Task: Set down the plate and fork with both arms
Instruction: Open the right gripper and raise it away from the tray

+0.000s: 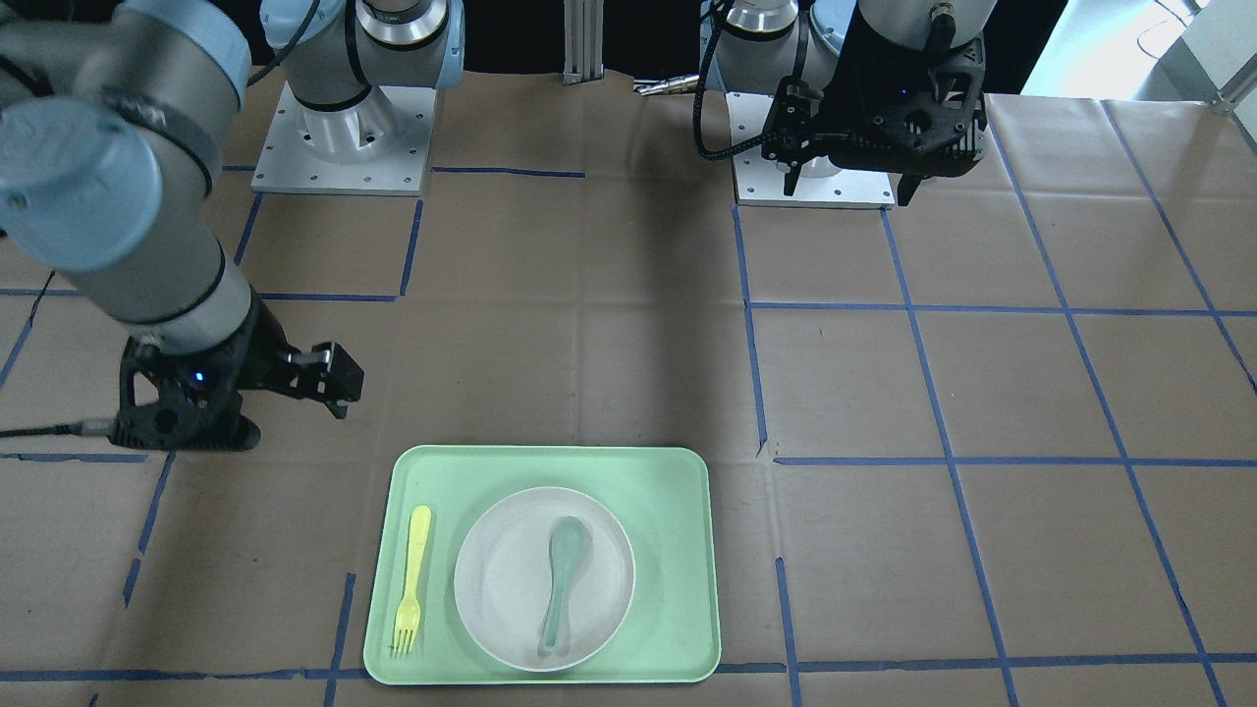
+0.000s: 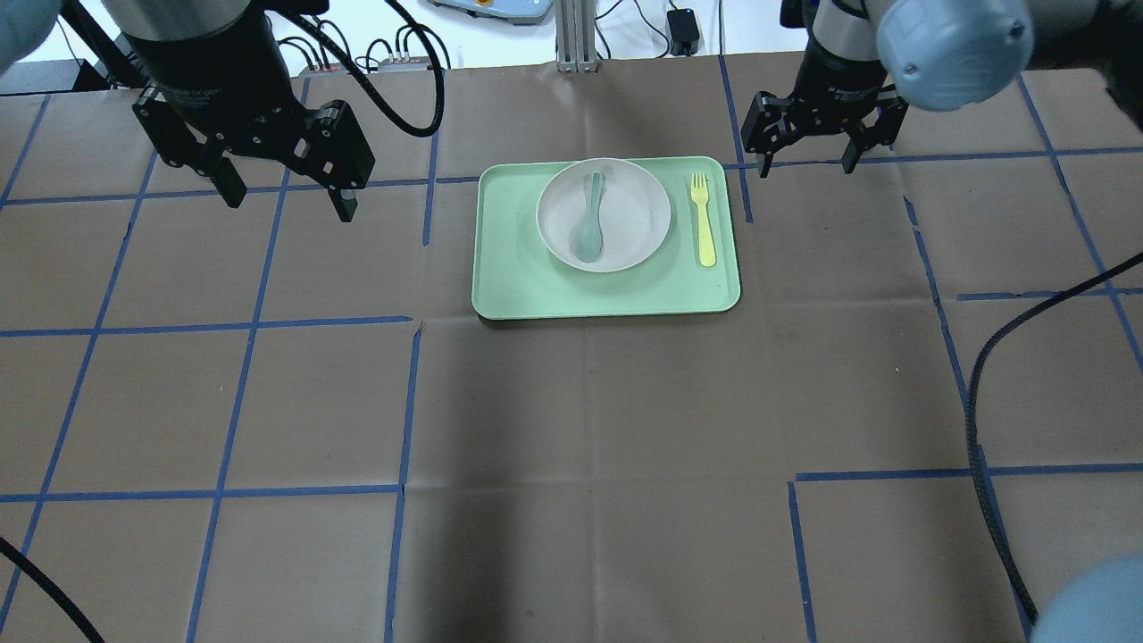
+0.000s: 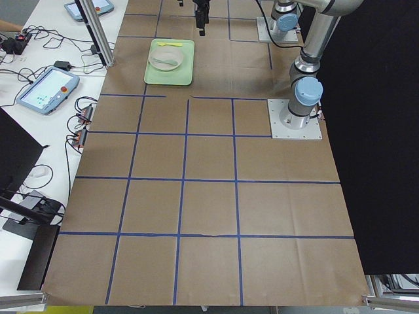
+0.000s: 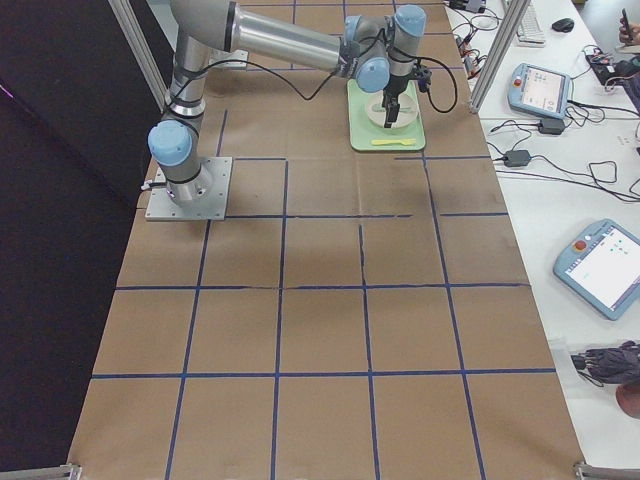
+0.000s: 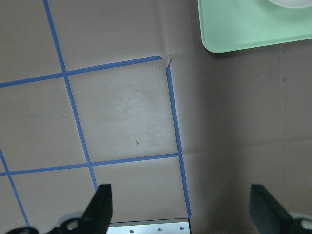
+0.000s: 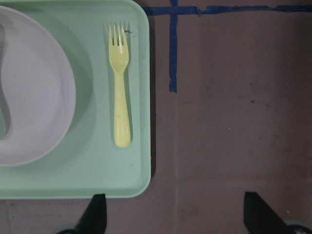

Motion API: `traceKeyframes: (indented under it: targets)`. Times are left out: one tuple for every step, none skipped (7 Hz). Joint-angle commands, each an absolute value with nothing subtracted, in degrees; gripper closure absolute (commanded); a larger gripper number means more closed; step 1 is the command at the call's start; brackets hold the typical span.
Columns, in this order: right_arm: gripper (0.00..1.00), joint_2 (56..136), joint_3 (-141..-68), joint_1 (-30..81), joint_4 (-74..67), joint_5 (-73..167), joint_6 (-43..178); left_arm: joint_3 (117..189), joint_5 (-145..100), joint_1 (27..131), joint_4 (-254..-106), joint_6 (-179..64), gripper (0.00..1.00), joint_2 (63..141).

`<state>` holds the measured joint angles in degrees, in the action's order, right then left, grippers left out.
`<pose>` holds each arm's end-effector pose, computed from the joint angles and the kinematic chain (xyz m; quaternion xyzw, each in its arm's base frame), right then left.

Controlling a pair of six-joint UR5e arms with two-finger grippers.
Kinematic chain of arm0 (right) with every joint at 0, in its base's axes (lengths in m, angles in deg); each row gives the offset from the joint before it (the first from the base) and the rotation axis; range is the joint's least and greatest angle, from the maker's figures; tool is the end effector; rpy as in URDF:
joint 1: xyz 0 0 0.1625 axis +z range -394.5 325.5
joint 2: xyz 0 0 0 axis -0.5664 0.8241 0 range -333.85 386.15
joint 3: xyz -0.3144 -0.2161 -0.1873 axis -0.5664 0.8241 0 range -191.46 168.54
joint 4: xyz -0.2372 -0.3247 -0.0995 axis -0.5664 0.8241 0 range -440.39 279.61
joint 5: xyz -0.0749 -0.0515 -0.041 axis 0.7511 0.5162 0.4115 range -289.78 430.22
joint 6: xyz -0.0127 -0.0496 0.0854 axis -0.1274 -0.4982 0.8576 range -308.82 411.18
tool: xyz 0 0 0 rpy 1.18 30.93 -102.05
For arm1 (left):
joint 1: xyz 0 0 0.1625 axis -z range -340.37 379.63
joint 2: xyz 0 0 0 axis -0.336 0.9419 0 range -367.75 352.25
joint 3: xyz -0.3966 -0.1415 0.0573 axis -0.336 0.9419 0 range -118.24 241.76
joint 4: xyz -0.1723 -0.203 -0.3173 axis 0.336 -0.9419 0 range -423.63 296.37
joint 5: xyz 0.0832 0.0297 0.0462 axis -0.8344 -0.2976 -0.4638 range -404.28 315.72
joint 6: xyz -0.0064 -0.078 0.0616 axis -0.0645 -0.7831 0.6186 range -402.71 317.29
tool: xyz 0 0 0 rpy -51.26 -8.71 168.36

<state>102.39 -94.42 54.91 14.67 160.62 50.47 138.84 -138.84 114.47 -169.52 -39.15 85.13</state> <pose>0.1265 -0.5887 0.4270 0.0011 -0.9999 -0.0145 0.0034 -0.1668 -0.4842 0.5463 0.0751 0.9951 0.0506 0.0402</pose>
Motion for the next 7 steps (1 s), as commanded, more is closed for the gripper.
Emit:
traceKeyframes:
  targets:
    - [0.00,109.9,-93.2,55.2,5.4,161.3,53.7,139.8,-138.9,114.5,-169.5,-39.2,0.00,84.8]
    - [0.00,111.3,-94.0,55.2,4.9,162.1,54.5,140.0,-138.9,114.5,-169.1,-39.0,0.00,84.8]
    - [0.00,112.3,-95.6,55.4,4.9,162.0,54.5,140.0,-138.9,114.5,-169.1,-39.0,0.00,84.8]
    - [0.00,115.4,-99.4,56.3,5.2,162.1,54.8,140.0,-138.9,114.5,-169.1,-39.0,0.00,84.8]
    - [0.00,117.5,-103.1,56.5,6.7,162.0,54.7,140.0,-138.9,114.5,-169.1,-39.0,0.00,84.8]
    - [0.00,117.6,-103.7,56.4,10.4,162.4,54.5,140.0,-138.9,114.5,-169.1,-39.0,0.00,84.8]
    - [0.00,117.5,-103.6,56.4,10.5,162.3,54.4,140.0,-138.9,114.5,-169.1,-39.0,0.00,84.8]
